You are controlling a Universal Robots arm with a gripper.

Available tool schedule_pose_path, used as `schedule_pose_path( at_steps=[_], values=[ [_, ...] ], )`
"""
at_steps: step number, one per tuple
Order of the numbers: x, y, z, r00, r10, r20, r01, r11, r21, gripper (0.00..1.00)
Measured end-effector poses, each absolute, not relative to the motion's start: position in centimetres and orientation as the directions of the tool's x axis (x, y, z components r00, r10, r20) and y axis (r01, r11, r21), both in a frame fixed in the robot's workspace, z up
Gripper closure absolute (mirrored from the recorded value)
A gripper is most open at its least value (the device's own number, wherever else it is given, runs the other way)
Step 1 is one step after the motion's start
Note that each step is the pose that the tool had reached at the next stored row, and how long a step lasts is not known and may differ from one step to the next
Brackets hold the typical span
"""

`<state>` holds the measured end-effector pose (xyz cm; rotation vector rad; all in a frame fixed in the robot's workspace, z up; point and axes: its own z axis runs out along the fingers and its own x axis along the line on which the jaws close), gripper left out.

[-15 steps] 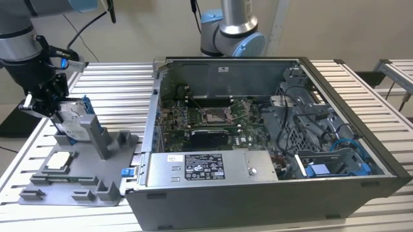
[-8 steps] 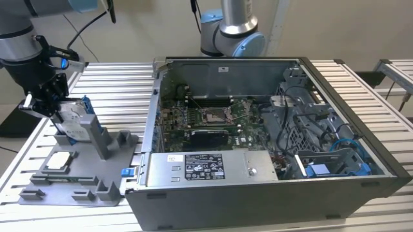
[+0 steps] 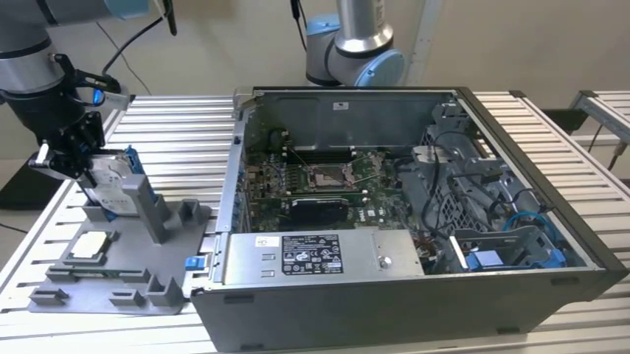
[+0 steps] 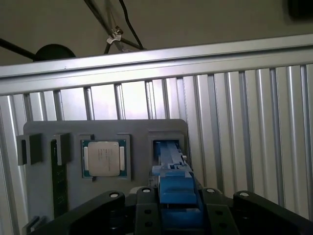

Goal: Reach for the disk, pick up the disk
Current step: 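Pick up the disk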

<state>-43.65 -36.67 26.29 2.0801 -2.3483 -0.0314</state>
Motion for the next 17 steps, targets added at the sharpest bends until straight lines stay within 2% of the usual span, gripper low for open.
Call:
schedule_pose_path(
  at_steps=[9,17],
  values=[
    [-43.7,-36.7,26.5,-0.121,-0.993,-0.01,-0.993,0.121,0.018,1.0],
    [-43.7,-36.7,28.9,-0.119,-0.993,-0.01,-0.993,0.119,0.018,1.0]
  ],
)
